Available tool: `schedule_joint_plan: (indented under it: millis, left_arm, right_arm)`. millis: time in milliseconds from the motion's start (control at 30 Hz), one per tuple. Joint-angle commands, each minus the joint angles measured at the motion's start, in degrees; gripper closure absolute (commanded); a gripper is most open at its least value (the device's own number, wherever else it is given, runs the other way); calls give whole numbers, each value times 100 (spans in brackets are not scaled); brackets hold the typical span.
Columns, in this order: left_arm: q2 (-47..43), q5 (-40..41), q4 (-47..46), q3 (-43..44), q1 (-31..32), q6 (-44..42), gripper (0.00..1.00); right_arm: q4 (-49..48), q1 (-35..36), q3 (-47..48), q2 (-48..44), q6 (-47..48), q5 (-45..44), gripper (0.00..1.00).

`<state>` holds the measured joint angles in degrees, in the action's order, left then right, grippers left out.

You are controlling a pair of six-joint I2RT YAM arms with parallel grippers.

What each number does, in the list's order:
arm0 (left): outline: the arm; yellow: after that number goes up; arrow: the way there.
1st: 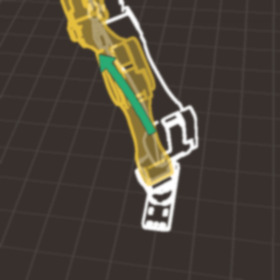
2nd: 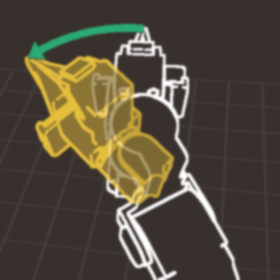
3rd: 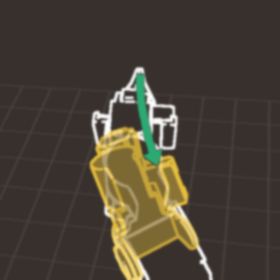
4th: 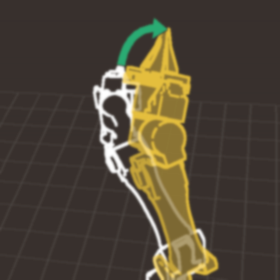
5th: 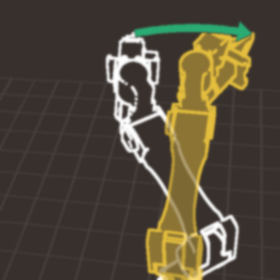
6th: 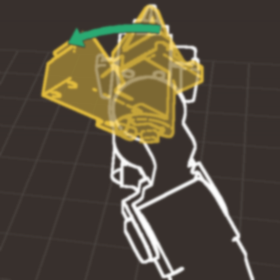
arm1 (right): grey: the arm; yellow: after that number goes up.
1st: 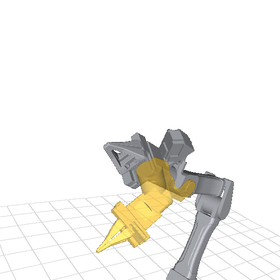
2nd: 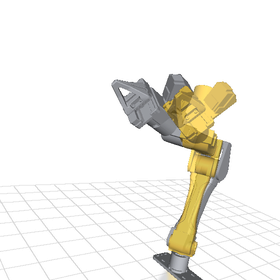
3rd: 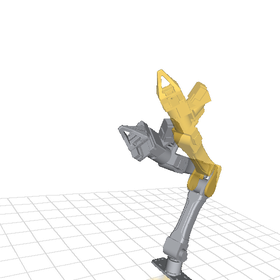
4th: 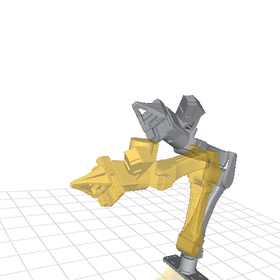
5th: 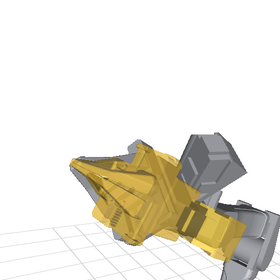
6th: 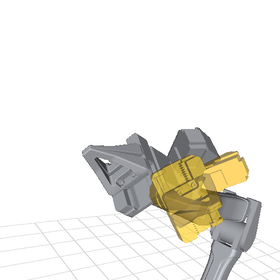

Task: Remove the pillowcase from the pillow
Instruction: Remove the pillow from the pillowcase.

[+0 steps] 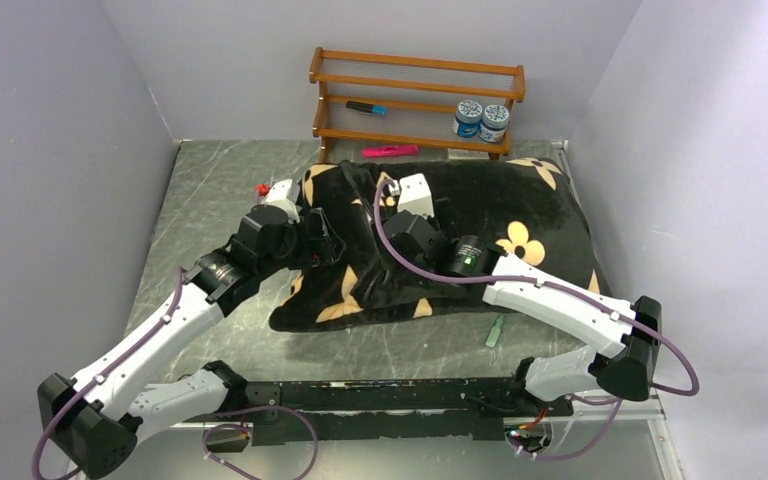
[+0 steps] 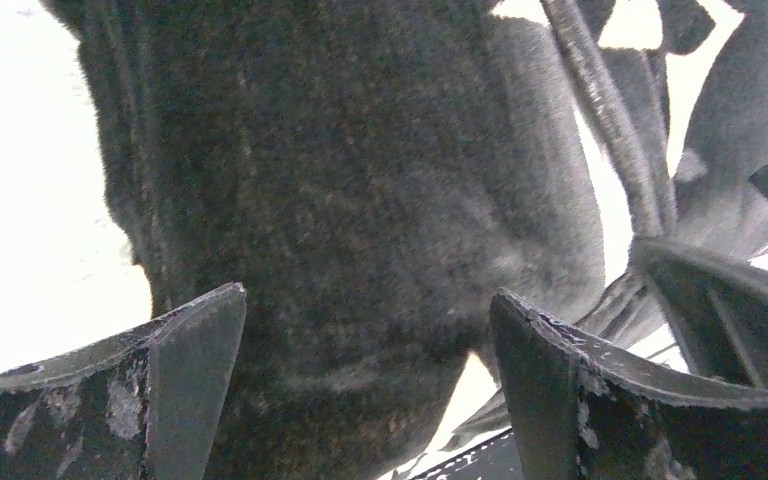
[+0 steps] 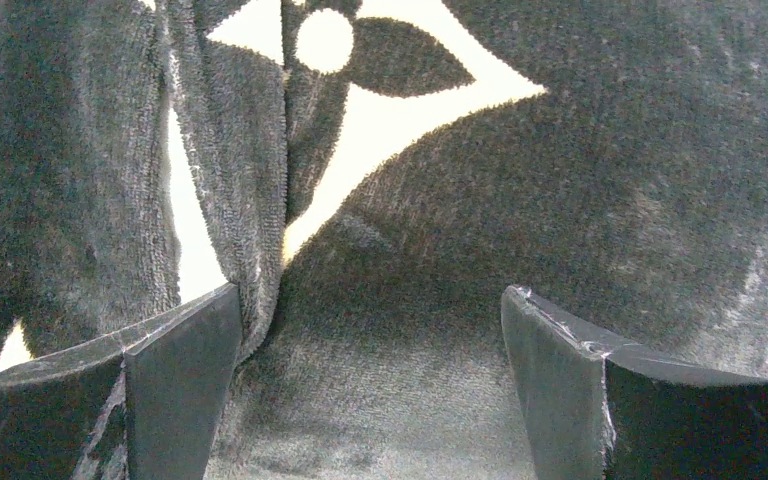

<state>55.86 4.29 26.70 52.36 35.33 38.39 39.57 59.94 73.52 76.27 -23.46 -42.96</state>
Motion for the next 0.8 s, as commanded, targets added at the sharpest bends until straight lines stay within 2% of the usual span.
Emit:
schedule_joint_plan:
  millis: [0,267,633,767]
  left_arm:
    - [296,-258,-464,489,38,150,4]
    - [683,209,-637,971,334,531,4]
    - [1374,1339,-275,1478,985,623,4]
    - [1496,1639,-131,1498,1137,555,9]
  right_arm:
    - [-293,-72,-77,0,228,194,1]
    - [-888,-449,-511,-290,95,985,0]
    - [-1110,-688,-729,-393,16,1386,0]
    - [-1131,-712,-760,-414,17,1434,0]
